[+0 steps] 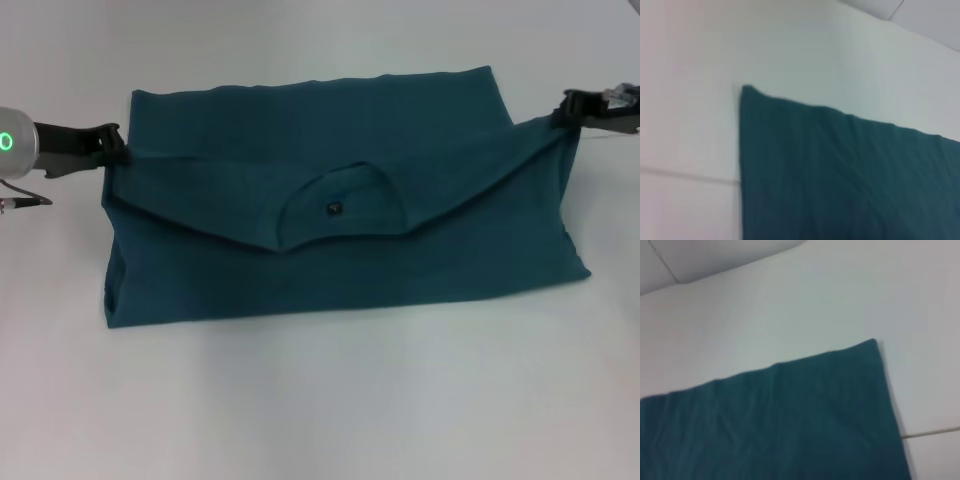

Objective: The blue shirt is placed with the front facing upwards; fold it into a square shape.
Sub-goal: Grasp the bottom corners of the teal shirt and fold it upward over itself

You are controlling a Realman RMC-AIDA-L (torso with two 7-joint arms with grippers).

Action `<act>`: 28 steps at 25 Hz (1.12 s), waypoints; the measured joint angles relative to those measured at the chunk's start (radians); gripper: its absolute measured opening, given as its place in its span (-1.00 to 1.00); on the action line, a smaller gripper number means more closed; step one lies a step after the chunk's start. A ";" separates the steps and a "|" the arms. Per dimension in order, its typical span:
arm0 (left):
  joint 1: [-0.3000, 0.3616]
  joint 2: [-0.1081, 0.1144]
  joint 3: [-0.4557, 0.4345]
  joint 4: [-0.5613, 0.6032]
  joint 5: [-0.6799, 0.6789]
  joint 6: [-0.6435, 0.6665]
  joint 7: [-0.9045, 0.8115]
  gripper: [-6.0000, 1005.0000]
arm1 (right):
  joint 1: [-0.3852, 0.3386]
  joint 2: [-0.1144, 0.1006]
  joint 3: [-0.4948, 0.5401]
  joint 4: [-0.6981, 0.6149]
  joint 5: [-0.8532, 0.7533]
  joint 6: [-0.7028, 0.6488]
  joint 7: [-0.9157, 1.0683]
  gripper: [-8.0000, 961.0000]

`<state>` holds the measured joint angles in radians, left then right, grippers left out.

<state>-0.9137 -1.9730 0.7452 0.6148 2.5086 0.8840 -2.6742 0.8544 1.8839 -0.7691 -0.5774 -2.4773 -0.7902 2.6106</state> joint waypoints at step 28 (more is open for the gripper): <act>-0.018 -0.044 0.043 -0.097 0.006 -0.182 0.064 -0.94 | 0.083 0.034 -0.069 0.113 -0.112 0.174 0.008 -0.97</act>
<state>-0.9314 -2.0171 0.7883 0.5173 2.5150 0.7023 -2.6102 0.9372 1.9179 -0.8384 -0.4645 -2.5894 -0.6159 2.6185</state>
